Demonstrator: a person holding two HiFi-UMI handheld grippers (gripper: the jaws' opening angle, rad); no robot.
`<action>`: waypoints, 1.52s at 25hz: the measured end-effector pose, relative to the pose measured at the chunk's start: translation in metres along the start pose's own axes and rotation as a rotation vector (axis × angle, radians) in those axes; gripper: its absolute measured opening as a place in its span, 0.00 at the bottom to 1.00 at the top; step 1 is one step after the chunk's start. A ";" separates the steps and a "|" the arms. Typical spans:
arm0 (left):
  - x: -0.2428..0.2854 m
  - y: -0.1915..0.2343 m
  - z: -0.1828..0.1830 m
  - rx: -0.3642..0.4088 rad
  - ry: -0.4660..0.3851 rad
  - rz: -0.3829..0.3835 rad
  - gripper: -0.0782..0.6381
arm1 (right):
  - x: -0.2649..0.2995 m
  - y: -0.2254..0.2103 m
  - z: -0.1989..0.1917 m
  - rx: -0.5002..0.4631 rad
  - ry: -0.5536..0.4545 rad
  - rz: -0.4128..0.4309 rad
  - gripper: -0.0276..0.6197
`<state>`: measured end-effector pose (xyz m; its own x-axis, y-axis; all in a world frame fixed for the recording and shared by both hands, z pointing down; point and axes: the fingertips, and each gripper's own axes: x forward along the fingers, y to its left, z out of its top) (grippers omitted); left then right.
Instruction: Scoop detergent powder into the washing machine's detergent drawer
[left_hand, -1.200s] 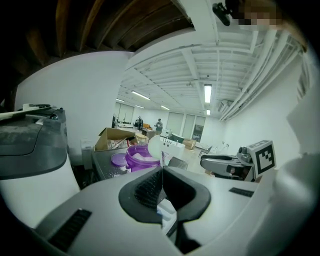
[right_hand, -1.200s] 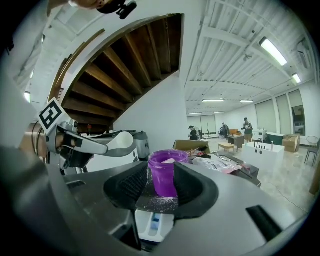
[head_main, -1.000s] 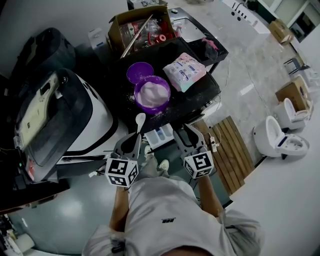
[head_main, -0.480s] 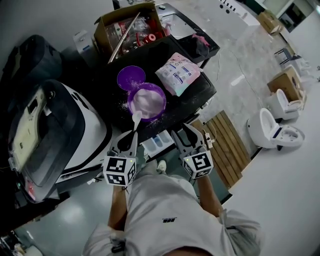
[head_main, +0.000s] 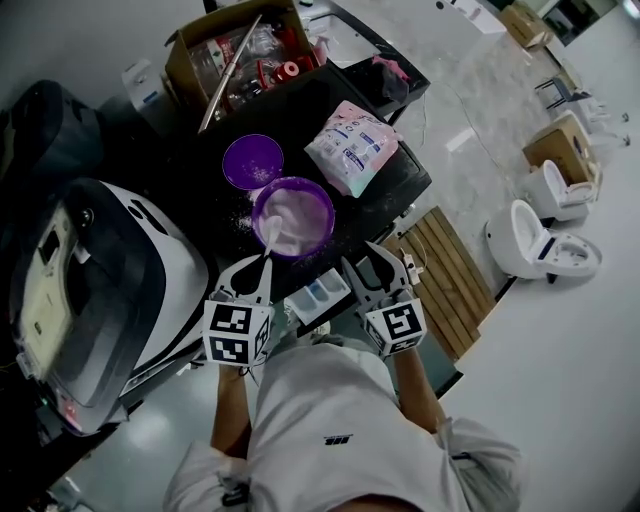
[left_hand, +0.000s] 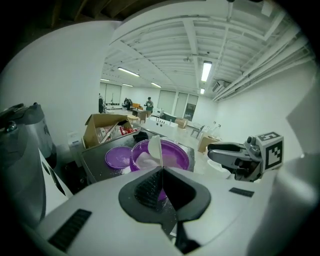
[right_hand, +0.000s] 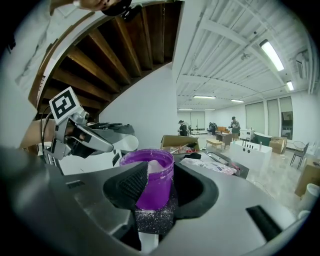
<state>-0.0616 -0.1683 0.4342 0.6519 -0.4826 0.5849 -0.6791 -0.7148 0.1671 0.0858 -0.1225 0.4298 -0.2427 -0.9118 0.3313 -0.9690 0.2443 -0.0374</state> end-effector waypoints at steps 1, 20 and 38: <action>0.003 0.003 0.001 0.003 0.013 -0.004 0.13 | 0.003 0.000 0.001 -0.002 0.002 -0.003 0.29; 0.049 0.024 0.005 0.028 0.268 0.035 0.13 | 0.052 -0.023 0.023 -0.034 0.019 0.044 0.29; 0.086 0.020 -0.010 -0.010 0.519 0.172 0.13 | 0.092 -0.050 0.051 -0.128 -0.074 0.309 0.29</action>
<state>-0.0224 -0.2188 0.4961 0.2807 -0.2775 0.9188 -0.7663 -0.6412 0.0404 0.1095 -0.2355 0.4145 -0.5310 -0.8086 0.2533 -0.8366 0.5478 -0.0046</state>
